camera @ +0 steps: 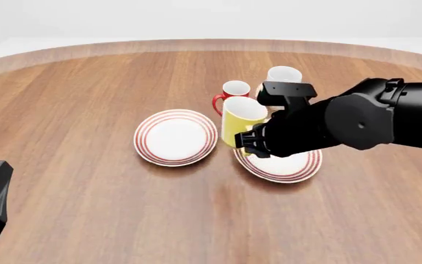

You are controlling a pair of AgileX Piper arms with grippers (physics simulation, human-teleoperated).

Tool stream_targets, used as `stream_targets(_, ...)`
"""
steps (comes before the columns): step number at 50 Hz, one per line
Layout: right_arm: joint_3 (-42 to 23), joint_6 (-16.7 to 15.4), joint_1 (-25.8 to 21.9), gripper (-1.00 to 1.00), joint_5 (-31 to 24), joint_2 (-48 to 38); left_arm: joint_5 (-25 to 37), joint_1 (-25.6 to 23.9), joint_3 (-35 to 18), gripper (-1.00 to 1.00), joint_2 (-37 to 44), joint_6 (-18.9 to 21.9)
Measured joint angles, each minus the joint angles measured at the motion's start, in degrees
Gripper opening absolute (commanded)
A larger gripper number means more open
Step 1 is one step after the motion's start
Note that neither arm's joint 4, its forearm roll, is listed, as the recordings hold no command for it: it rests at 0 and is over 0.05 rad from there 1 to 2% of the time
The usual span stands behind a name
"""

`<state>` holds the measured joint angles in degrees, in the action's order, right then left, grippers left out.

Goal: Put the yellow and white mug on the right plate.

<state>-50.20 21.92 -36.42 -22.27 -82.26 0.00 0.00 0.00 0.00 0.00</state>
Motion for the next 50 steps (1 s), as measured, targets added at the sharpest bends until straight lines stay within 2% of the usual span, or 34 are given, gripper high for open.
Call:
stream_targets(17, 1.3, -3.0, 3.5, -1.00, -0.3, 1.2, 0.0, 0.0, 0.0, 1.00, 0.0, 0.0)
stream_targets(50, 7.8, -7.2, 10.5, -1.00, 4.6, 3.6, 0.0, 0.0, 0.0, 1.00, 0.0, 0.0)
